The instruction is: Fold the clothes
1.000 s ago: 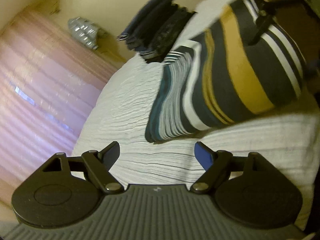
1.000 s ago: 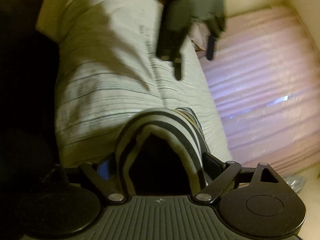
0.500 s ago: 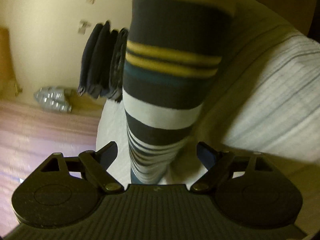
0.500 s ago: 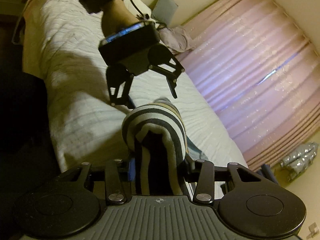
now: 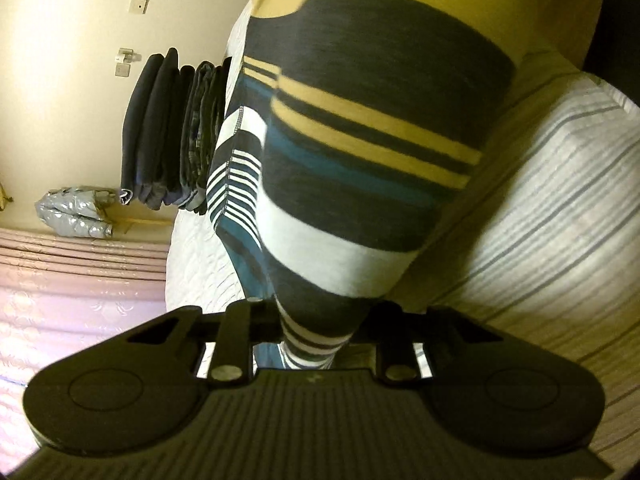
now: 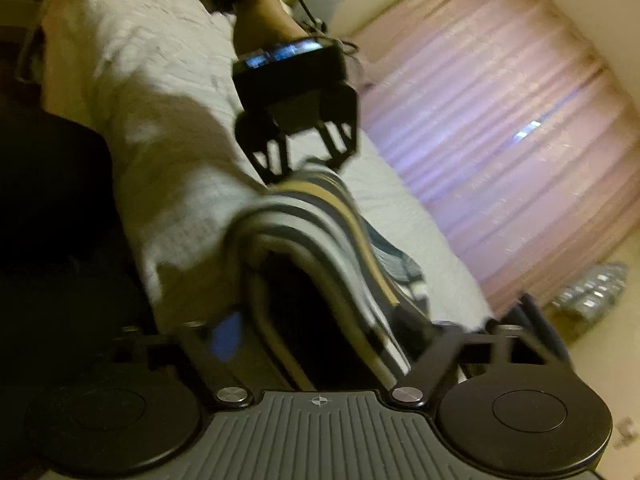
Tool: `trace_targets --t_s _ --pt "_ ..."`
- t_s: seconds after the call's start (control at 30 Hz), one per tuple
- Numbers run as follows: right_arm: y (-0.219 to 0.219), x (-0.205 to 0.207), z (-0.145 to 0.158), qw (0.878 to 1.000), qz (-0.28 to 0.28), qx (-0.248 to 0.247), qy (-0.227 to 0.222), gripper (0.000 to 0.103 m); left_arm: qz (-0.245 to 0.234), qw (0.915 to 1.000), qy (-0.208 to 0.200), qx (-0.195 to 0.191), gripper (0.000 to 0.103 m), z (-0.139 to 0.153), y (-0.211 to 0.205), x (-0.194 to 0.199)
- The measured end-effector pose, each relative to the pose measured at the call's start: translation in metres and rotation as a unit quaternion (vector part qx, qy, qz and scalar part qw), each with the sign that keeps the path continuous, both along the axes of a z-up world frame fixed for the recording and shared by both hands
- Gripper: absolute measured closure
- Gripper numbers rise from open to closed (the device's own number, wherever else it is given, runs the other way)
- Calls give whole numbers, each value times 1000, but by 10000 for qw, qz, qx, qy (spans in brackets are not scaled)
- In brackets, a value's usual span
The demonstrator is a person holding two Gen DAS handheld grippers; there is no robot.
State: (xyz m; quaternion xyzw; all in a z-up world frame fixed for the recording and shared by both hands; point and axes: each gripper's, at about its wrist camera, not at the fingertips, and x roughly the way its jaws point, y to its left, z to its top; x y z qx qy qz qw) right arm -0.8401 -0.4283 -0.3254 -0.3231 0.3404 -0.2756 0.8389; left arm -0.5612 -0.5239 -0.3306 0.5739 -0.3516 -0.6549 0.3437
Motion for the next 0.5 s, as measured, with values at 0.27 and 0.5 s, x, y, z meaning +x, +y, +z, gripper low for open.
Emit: trace_targets --t_s 0.27,0.5 --pt "-13 31 -40 9973 -172 -598 394 14 100 9999 58 -55 82 15 2 -2" --pt "-39 33 -21 9962 264 -750 342 65 464 9981 140 -373 83 45 0 13"
